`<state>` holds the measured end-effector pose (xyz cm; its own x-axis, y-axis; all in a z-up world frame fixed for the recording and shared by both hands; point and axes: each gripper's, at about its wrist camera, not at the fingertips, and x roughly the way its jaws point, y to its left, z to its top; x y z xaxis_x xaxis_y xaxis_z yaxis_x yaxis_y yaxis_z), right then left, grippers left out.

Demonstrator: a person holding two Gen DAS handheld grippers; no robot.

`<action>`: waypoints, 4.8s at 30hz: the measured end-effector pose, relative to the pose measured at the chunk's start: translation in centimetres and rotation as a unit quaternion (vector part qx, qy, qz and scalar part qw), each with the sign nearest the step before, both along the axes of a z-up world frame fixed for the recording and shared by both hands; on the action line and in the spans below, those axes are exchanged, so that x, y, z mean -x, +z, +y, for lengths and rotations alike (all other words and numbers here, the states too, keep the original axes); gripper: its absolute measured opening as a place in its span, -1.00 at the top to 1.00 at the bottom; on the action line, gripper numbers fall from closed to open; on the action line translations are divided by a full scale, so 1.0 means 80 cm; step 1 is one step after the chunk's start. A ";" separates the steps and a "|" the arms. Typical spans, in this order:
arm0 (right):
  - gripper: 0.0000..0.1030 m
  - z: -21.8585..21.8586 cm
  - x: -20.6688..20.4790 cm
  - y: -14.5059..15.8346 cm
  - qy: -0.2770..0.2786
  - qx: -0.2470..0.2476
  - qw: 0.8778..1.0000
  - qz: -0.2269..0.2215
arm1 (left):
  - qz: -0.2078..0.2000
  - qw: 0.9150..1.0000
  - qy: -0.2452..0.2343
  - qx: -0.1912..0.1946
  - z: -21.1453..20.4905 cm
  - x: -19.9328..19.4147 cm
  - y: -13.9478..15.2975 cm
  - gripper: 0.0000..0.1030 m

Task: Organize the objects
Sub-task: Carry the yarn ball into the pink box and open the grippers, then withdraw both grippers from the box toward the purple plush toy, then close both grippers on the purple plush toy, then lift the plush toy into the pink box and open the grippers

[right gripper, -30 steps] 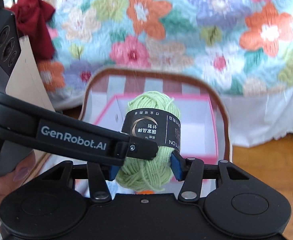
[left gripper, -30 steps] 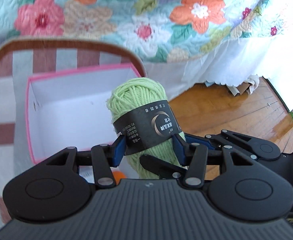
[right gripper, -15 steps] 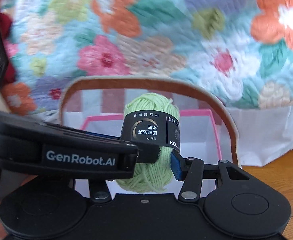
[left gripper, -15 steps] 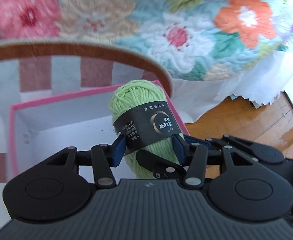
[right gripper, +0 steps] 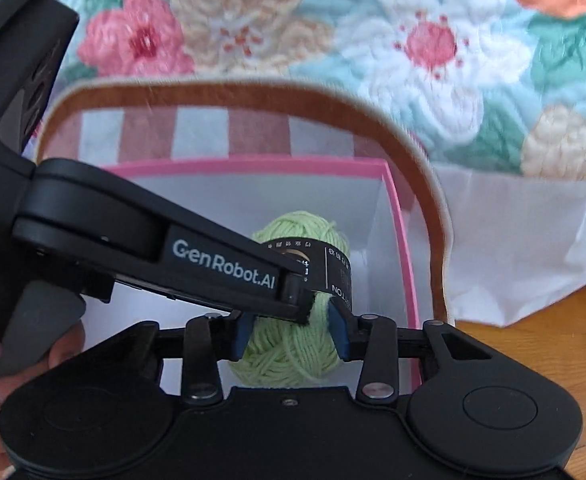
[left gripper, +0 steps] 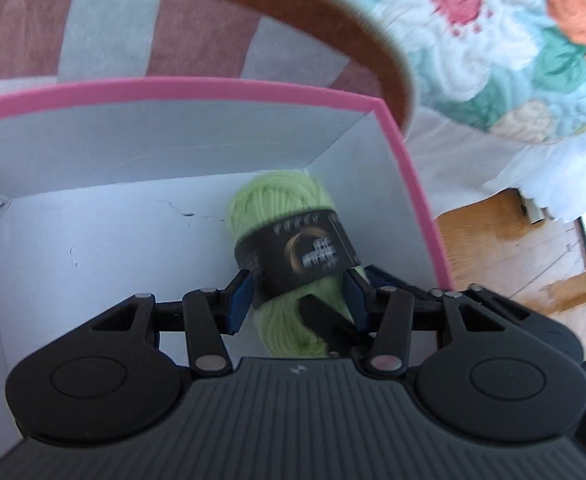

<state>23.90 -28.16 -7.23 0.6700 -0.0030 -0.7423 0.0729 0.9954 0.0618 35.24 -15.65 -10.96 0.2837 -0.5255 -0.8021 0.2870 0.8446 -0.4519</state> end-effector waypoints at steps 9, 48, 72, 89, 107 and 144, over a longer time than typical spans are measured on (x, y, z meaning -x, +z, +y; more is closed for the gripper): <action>0.36 0.013 0.026 0.007 0.126 0.025 0.991 0.024 | -0.032 0.999 -0.015 -0.021 -0.021 -0.001 0.001 0.33; -0.26 0.014 0.142 0.109 0.096 -0.127 0.987 0.038 | -0.063 0.990 -0.022 -0.126 0.092 0.140 0.164 -0.27; -0.75 0.132 0.231 0.097 0.231 -0.193 0.941 0.153 | 0.009 0.987 -0.023 -0.160 0.238 0.303 0.109 -0.68; -0.74 0.238 0.215 0.015 0.296 -0.101 0.934 0.172 | 0.049 0.993 0.030 -0.102 0.278 0.321 0.015 -0.69; 0.12 0.254 0.233 -0.038 0.232 -0.026 0.967 0.102 | 0.040 0.995 0.085 -0.018 0.285 0.325 -0.018 0.10; -0.03 0.213 0.210 -0.031 0.169 -0.088 0.977 0.095 | 0.016 0.989 0.144 0.004 0.273 0.330 -0.020 0.30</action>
